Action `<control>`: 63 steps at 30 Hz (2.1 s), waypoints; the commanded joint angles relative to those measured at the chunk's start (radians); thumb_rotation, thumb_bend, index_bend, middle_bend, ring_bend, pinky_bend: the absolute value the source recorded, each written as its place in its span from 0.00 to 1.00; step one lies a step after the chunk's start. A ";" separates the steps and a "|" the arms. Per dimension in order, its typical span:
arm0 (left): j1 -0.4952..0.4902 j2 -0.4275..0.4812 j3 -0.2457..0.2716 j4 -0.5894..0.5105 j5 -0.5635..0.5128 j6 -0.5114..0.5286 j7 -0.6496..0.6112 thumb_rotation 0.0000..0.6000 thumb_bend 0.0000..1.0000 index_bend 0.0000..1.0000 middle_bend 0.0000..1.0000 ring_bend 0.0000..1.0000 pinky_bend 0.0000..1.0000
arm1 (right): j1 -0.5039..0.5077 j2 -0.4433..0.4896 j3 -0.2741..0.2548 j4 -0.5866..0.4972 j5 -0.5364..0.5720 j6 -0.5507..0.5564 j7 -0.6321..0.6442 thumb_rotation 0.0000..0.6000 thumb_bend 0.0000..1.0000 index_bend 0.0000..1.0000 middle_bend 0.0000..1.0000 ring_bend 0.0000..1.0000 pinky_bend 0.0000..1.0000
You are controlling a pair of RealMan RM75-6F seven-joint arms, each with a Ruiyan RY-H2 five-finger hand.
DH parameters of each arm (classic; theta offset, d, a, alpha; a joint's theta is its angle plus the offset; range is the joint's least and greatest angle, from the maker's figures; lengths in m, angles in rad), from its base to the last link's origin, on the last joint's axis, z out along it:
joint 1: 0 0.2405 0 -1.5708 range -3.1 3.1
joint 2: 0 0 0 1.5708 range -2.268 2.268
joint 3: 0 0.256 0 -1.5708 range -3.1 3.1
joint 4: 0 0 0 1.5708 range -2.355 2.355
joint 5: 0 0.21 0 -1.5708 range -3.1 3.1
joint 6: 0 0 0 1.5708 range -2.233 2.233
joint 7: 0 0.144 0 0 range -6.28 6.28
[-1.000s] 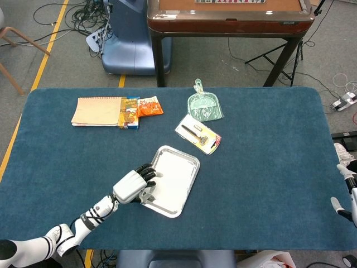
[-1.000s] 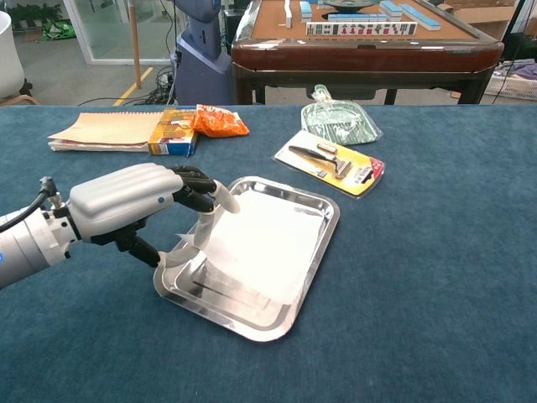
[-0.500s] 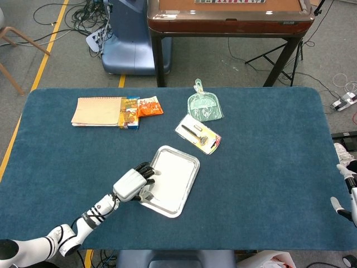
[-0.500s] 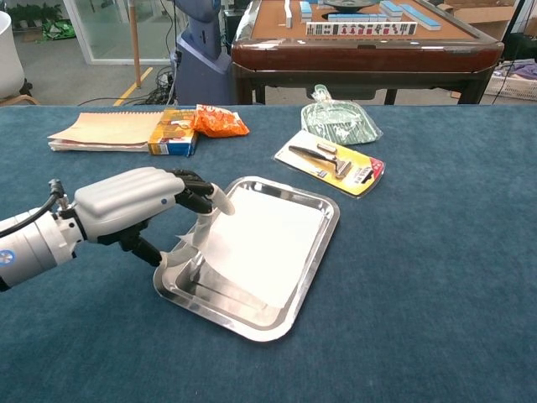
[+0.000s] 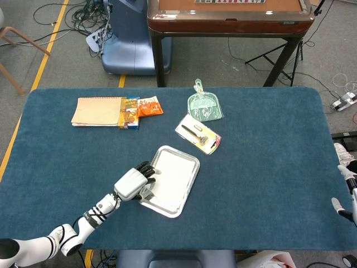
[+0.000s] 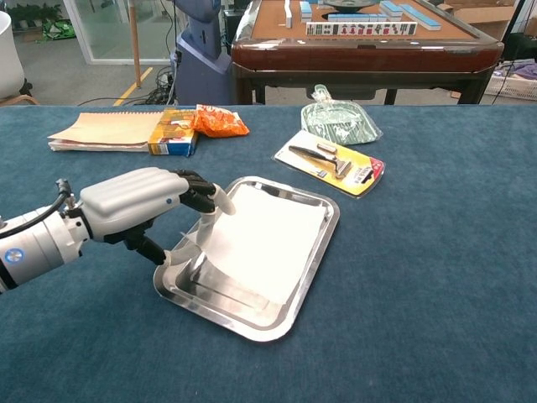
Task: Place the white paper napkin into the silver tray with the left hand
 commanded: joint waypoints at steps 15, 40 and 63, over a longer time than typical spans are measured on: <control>0.008 0.040 0.001 -0.099 -0.033 -0.027 0.074 1.00 0.34 0.21 0.22 0.17 0.09 | 0.000 -0.004 0.002 0.008 0.000 -0.002 0.008 1.00 0.28 0.16 0.26 0.21 0.28; 0.062 0.215 -0.063 -0.447 -0.238 -0.074 0.382 1.00 0.25 0.03 0.09 0.08 0.07 | 0.012 -0.010 0.007 0.020 -0.002 -0.016 0.017 1.00 0.28 0.17 0.26 0.21 0.28; 0.304 0.403 -0.117 -0.496 -0.421 0.198 0.343 1.00 0.24 0.25 0.09 0.10 0.07 | 0.030 0.006 0.005 0.013 -0.016 -0.037 0.011 1.00 0.28 0.20 0.26 0.21 0.28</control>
